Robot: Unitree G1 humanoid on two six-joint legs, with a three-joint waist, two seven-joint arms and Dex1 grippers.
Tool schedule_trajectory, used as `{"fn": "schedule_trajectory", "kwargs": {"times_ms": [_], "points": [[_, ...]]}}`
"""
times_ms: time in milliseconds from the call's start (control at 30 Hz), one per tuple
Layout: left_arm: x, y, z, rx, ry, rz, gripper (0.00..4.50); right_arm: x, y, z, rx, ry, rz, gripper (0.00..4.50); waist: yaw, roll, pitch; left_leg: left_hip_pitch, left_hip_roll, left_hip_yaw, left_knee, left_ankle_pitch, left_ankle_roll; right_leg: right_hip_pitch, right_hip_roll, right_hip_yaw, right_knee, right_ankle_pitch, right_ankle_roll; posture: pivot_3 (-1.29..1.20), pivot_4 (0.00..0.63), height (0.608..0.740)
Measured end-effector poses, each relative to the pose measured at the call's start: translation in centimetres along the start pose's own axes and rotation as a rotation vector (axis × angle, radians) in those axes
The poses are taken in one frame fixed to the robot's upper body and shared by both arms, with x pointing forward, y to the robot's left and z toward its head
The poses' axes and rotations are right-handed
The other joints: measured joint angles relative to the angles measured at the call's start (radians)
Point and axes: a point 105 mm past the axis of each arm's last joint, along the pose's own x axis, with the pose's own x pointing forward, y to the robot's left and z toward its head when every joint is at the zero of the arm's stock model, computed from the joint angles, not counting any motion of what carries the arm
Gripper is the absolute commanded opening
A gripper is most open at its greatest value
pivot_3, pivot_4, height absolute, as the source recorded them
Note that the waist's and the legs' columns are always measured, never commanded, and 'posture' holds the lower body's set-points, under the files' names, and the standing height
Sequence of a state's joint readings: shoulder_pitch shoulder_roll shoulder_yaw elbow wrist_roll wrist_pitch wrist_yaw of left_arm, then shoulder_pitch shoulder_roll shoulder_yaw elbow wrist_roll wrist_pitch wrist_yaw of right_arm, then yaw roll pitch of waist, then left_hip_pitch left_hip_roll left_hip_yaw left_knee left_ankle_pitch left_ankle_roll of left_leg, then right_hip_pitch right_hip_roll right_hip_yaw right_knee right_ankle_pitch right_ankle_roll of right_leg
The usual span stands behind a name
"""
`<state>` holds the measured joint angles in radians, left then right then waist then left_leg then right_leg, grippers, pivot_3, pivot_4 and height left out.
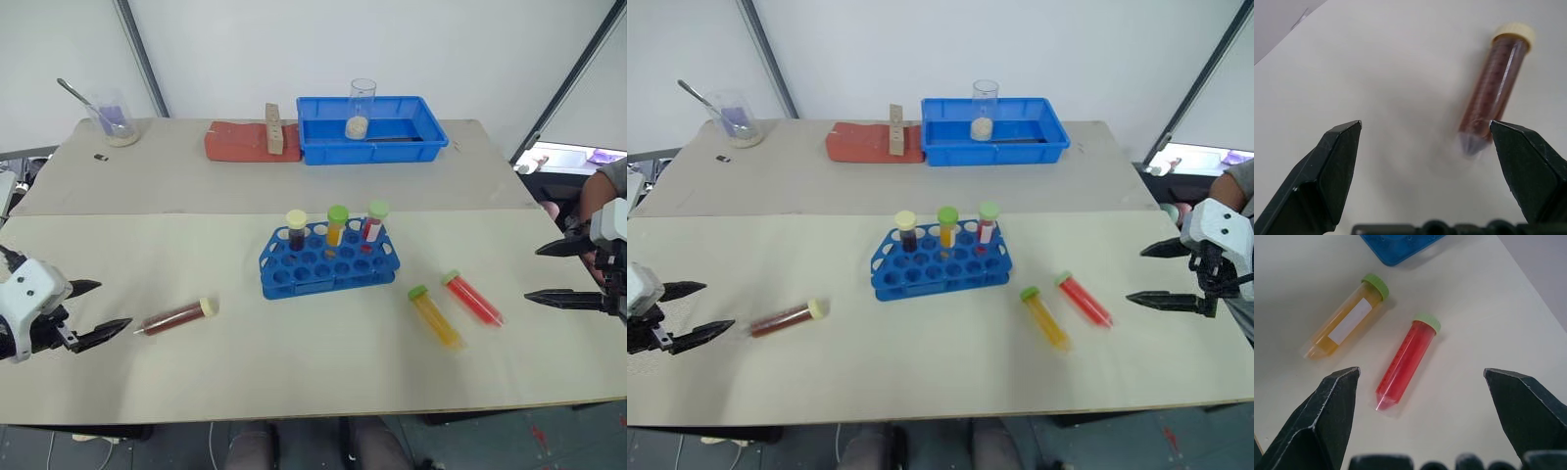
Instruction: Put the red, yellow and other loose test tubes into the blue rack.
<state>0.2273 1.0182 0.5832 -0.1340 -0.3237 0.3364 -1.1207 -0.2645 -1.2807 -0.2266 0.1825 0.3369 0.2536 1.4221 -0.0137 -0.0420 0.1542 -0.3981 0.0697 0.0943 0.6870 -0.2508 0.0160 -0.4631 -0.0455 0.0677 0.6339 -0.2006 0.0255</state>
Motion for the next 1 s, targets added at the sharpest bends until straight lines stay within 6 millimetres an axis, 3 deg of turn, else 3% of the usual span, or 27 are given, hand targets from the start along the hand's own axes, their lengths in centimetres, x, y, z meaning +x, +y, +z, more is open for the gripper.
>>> {"fn": "schedule_trajectory", "kwargs": {"times_ms": [167, 333, 500, 600, 767, 1000], "points": [[2.2, -3.8, 3.6, 0.085, -0.086, -0.175, 4.47, 0.5, 0.8, 0.9, -0.014, -0.009, 0.037, 4.5, 0.004, 0.0, 0.0, 0.001, 0.0, 0.0, 0.0, 0.0, 0.0, 0.001, 0.0, 0.0, 0.0, 0.0, 0.0, 0.0, 0.15, 0.705], [4.9, -8.8, 7.4, 0.186, -0.197, -0.4, 4.47, 1.9, 2.5, 1.4, 0.011, 0.011, 0.072, 4.5, 0.004, 0.0, 0.0, 0.003, 0.0, 0.0, 0.001, 0.0, 0.0, 0.004, 0.001, 0.0, 0.001, 0.0, 0.001, 0.0, 0.15, 0.705], [5.7, -10.5, 12.1, 0.288, -0.345, -0.485, 4.47, 3.6, 3.1, 1.4, 0.074, 0.085, 0.051, 4.5, -0.001, 0.0, 0.0, 0.003, 0.0, -0.001, 0.007, 0.0, 0.0, 0.004, 0.001, 0.002, 0.007, 0.0, 0.001, 0.0, 0.15, 0.705], [6.0, -11.6, 13.8, 0.321, -0.393, -0.542, 4.47, 4.8, 2.3, 1.4, 0.121, 0.124, 0.0, 4.5, -0.005, 0.0, 0.0, 0.005, -0.001, -0.001, 0.009, 0.0, 0.0, 0.006, 0.001, 0.003, 0.008, 0.0, 0.002, 0.0, 0.15, 0.705], [6.2, -13.5, 14.2, 0.346, -0.406, -0.625, 4.47, 6.8, 1.1, 0.5, 0.229, 0.194, -0.065, 4.5, -0.006, 0.0, 0.0, 0.007, -0.001, -0.002, 0.009, 0.0, 0.0, 0.006, 0.002, 0.003, 0.009, 0.0, 0.002, 0.0, 0.15, 0.705], [6.5, -14.4, 15.1, 0.362, -0.44, -0.635, 4.47, 9.5, 0.8, -0.7, 0.322, 0.278, -0.038, 4.5, -0.001, 0.0, 0.0, 0.003, -0.002, -0.003, 0.008, 0.0, 0.0, 0.005, 0.002, 0.003, 0.008, -0.001, 0.002, 0.0, 0.15, 0.705]]}}
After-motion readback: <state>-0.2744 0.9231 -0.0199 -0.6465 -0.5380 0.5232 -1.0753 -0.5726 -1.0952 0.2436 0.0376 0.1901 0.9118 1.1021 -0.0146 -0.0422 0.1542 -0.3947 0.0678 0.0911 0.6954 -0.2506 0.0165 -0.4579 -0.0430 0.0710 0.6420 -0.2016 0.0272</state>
